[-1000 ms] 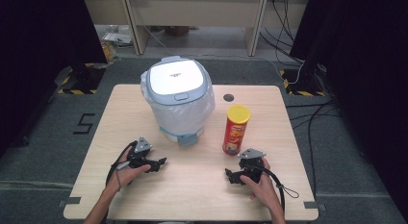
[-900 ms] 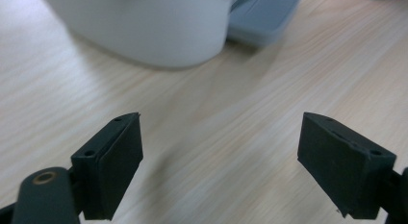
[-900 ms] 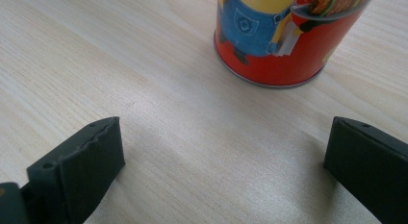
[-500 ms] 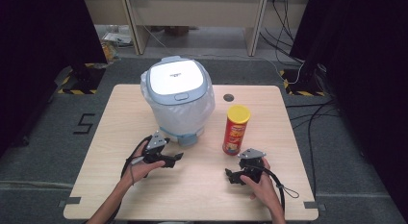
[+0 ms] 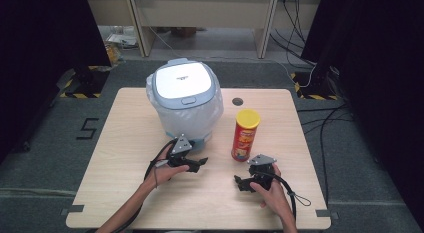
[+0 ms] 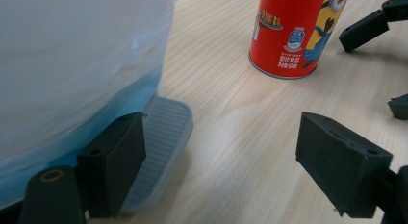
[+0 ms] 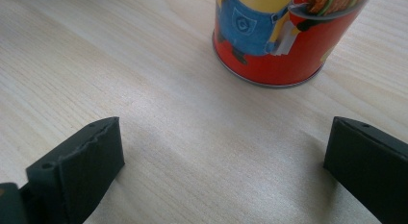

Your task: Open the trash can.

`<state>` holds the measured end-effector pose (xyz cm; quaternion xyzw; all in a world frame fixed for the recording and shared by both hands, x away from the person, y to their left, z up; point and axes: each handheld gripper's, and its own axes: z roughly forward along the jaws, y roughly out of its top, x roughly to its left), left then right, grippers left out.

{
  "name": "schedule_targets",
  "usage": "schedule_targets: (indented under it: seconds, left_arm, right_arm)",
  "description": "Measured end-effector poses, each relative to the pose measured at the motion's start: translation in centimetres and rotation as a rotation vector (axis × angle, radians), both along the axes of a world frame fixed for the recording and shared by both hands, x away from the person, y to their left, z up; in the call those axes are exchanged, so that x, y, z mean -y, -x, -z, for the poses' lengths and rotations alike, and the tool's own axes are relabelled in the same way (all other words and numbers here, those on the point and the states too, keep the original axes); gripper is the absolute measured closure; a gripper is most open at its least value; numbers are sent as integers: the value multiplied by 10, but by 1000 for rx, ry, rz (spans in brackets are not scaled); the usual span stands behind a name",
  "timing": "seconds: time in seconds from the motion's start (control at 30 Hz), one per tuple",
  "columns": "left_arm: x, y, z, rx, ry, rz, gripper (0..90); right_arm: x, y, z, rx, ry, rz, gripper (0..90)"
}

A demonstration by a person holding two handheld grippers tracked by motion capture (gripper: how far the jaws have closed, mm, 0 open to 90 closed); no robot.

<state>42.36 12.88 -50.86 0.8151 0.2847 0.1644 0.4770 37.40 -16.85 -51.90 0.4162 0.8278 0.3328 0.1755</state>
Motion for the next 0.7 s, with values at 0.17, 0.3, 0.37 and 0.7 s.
schedule_targets:
  seconds: [0.17,0.3,0.37,0.7]
  left_arm:
    - [6,-1,6,29,-19,5,172]
    - [5,1,6,16,-13,5,174]
    - [5,2,7,28,-28,12,175]
    - [-4,7,7,12,-26,18,176]
  right_arm:
    - [0,0,0,0,0,-1,5]
    - [0,0,0,0,0,-1,4]
    - [0,0,0,0,0,0,4]
    - [1,1,0,-1,-4,1,4]
